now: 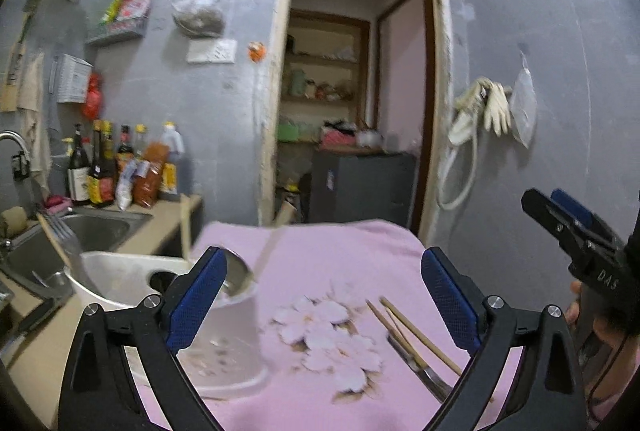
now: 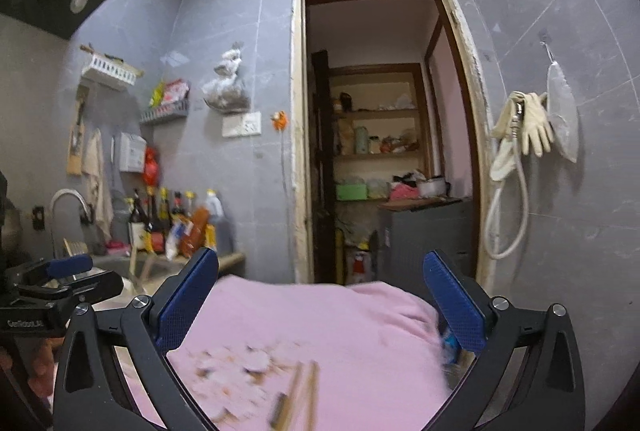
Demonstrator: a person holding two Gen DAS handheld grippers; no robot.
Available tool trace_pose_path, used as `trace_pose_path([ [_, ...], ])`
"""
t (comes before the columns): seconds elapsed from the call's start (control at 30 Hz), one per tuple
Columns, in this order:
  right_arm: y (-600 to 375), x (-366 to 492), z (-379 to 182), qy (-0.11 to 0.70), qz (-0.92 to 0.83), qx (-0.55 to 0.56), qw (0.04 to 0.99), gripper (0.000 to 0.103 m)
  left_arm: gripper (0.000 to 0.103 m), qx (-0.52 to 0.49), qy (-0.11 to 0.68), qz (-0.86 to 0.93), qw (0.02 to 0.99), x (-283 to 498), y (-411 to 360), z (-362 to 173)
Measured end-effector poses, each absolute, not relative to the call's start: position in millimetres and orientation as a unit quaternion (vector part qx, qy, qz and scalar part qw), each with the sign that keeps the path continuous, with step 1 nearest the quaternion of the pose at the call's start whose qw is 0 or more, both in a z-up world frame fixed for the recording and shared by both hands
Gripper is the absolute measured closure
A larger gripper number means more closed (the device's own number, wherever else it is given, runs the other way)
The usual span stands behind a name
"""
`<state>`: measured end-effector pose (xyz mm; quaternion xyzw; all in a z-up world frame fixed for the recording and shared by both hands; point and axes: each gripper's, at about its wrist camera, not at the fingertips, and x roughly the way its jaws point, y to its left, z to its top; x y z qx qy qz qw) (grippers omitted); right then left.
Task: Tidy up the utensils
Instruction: 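Move both tools back down to the remaining peeler and chopsticks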
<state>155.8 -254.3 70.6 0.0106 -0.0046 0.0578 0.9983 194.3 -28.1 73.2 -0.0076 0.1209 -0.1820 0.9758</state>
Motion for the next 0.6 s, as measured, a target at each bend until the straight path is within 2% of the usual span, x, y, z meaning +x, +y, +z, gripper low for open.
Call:
trace_pose_path([
  [0.27,-284,157,47,0.06,0.055,-0.02,0.996,0.0,0.008,0.008,0.209,-0.219,0.953,214,-64,43],
  [0.6,-298,173,13,0.188,0.099,-0.043,0.976,0.002,0.009,0.005,0.332,-0.259,0.907,245,-91,12],
])
